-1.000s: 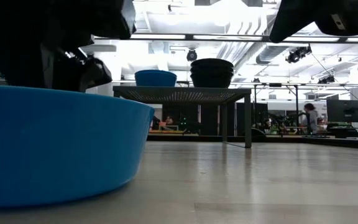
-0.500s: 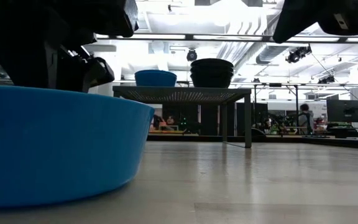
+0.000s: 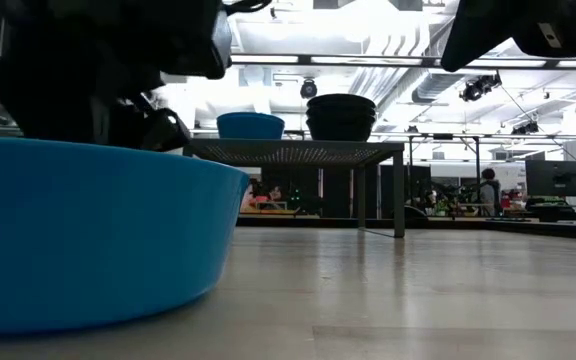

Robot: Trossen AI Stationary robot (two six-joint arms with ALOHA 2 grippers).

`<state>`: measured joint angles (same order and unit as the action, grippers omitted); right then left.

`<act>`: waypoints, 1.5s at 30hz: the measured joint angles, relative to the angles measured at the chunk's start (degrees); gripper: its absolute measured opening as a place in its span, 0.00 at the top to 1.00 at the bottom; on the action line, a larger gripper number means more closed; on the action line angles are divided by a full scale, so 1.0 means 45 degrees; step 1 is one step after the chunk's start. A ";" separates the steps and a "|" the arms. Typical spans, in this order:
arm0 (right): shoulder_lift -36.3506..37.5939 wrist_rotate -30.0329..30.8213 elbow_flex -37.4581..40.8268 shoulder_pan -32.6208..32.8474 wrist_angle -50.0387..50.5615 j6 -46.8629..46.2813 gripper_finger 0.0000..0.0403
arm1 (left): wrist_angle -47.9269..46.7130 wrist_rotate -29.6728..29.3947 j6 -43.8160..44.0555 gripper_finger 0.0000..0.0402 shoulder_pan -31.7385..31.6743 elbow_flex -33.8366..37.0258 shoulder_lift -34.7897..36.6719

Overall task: Pick & Place Mini bowls
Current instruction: Stack the blue bowl on top of the other blue bowls on the shelf

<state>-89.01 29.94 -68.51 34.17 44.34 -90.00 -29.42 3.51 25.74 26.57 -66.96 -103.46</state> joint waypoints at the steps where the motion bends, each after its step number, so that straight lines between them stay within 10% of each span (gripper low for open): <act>1: 0.0000 0.0014 0.0000 0.0000 0.0001 0.0000 1.00 | -0.0054 0.0000 -0.0011 0.68 0.0000 0.0001 0.0000; 9: 0.0000 0.0013 0.0000 0.0000 0.0039 0.0000 1.00 | -0.0132 0.0371 -0.0324 0.97 0.0008 0.0010 0.0000; 25: 0.0000 -0.0021 0.0000 0.0000 0.0022 0.0000 1.00 | -0.0190 0.0425 -0.1121 1.00 0.0005 -0.0777 0.0000; 45: 0.0005 -0.0470 0.0000 0.0803 0.1077 -0.1494 1.00 | -0.6396 -0.0169 -0.5547 1.00 -0.2135 -0.6009 0.0005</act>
<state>-88.99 27.83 -68.51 37.79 49.18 -96.72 -58.20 2.75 0.77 16.96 -94.00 -103.44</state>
